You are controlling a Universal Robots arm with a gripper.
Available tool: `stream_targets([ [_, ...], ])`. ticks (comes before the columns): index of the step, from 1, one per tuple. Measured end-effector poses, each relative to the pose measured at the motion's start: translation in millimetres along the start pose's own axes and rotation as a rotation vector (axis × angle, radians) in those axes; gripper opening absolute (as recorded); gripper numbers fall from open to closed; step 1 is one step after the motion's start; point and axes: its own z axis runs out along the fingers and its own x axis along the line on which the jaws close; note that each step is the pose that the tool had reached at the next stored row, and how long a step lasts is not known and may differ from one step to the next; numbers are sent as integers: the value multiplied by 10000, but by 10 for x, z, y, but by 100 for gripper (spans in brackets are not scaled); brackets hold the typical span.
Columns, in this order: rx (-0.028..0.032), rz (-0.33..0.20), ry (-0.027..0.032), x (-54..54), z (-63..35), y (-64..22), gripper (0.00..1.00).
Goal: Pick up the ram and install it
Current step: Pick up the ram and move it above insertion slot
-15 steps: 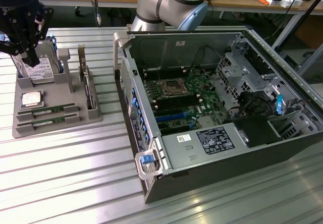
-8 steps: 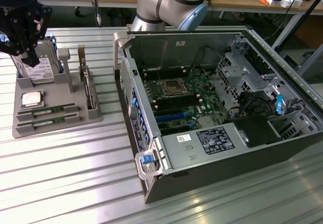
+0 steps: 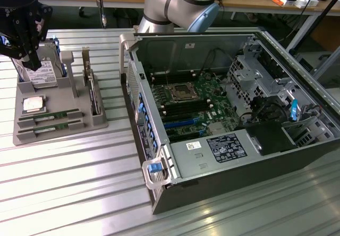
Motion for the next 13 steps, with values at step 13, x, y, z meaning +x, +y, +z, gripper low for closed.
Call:
stream_targets([
  [13,-41,-1647,75,0,3,0,10],
])
